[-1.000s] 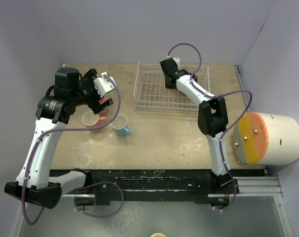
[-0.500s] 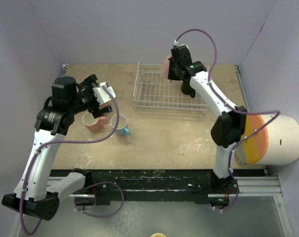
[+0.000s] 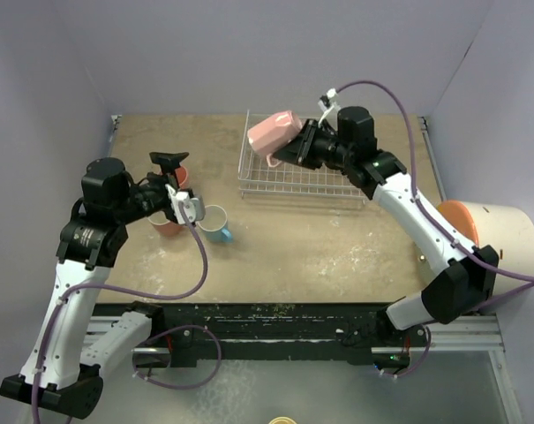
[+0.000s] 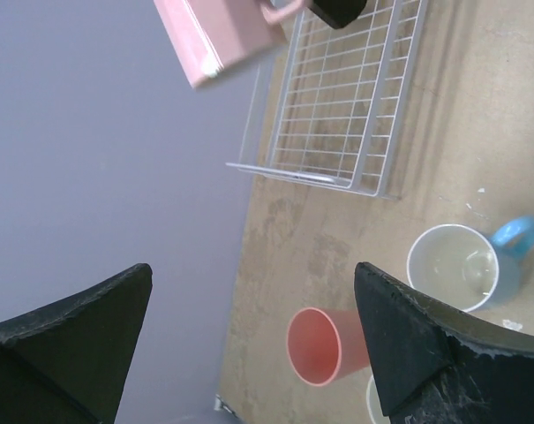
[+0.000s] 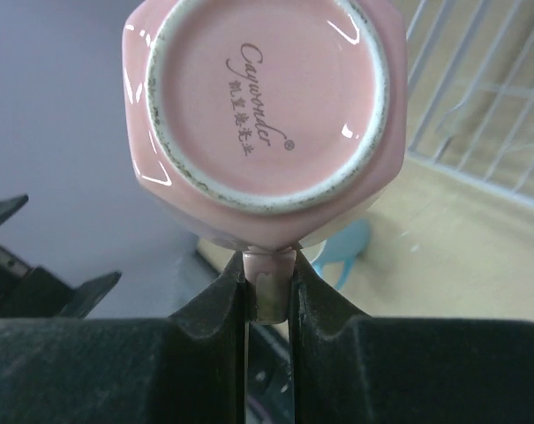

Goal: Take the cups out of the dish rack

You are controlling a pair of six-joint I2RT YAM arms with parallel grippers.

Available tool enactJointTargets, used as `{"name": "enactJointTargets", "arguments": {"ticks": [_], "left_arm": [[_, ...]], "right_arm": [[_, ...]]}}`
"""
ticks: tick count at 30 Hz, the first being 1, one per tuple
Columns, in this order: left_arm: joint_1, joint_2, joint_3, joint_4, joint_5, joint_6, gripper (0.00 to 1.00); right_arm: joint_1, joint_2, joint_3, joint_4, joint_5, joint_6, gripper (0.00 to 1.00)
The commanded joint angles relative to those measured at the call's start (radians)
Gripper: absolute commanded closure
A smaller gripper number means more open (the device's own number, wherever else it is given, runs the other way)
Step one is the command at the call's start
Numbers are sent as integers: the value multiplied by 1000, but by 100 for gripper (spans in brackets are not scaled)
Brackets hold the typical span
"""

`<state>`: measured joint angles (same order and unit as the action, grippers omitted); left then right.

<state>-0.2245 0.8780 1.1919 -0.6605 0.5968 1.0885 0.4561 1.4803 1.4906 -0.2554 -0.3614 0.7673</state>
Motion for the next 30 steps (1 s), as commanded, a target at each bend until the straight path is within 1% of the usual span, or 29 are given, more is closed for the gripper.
{"name": "enactJointTargets", "arguments": {"ticks": [1, 7, 9, 12, 14, 20, 24, 30], "left_arm": [[-1, -39, -24, 70, 115, 124, 1], [-2, -79, -81, 121, 186, 258, 0], [-2, -76, -79, 119, 194, 276, 0], [-3, -70, -63, 100, 188, 282, 0], [-3, -73, -61, 100, 185, 283, 2], [-3, -85, -54, 91, 206, 287, 19], [-3, -90, -47, 117, 214, 259, 26], [-2, -97, -45, 121, 221, 261, 37]], "right_arm": [[56, -116, -152, 389, -231, 244, 100], [196, -139, -285, 680, -278, 454, 100], [228, -134, -308, 753, -281, 503, 100], [258, -128, -319, 800, -279, 537, 100], [273, -125, -327, 831, -280, 559, 100], [322, -108, -356, 915, -274, 614, 100], [350, -103, -369, 929, -256, 620, 100], [383, -90, -380, 974, -246, 644, 100]]}}
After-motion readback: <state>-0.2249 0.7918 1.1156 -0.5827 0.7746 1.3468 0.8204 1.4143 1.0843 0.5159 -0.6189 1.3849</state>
